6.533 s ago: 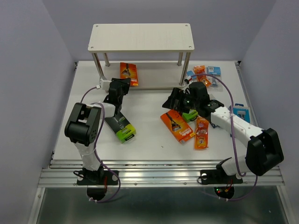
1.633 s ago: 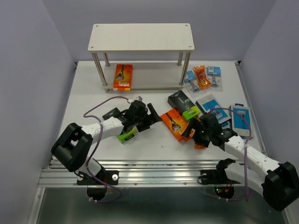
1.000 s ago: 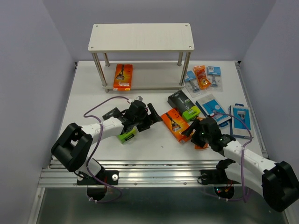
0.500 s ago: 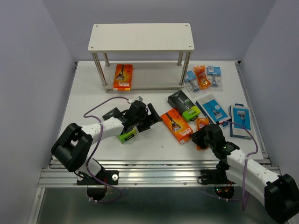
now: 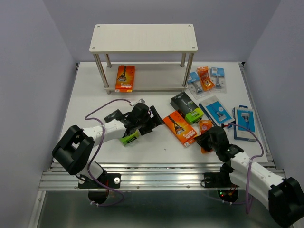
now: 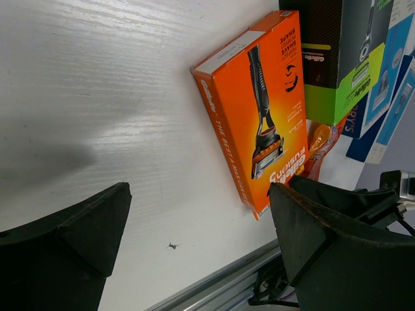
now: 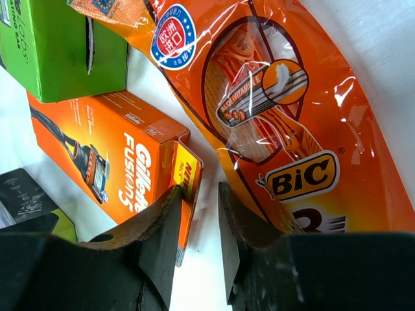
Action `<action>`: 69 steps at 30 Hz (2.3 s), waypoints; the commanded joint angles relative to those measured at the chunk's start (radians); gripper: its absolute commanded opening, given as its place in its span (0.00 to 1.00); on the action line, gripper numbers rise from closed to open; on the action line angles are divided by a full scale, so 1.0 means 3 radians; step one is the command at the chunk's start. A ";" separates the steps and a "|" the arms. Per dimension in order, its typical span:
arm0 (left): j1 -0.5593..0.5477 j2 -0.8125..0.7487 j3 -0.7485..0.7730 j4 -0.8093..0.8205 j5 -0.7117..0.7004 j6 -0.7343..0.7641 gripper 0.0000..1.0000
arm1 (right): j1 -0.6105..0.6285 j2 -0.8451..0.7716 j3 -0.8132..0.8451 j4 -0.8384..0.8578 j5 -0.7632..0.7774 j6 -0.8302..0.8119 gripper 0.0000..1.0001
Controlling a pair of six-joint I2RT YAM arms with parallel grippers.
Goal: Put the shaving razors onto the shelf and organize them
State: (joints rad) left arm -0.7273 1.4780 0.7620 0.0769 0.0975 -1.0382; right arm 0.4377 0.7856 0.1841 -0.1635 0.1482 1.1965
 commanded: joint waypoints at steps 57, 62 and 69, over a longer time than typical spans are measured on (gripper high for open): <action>-0.0342 -0.0724 -0.0203 0.0347 -0.0734 -0.1141 0.99 | 0.0811 0.1160 0.1427 0.0928 0.0611 0.1171 0.01; -0.0337 -0.0871 -0.0397 0.0286 -0.0805 -0.1305 0.99 | 0.0969 0.1400 0.1590 0.0949 0.0580 0.1186 0.01; -0.0347 -0.0979 -0.0520 0.0306 -0.0862 -0.1555 0.99 | 0.1158 0.1492 0.1662 0.0954 0.0600 0.1181 0.01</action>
State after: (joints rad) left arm -0.8238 1.2121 0.6220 0.1570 -0.1284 -1.4590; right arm 0.7574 1.2373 0.6277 0.0807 0.2924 1.5345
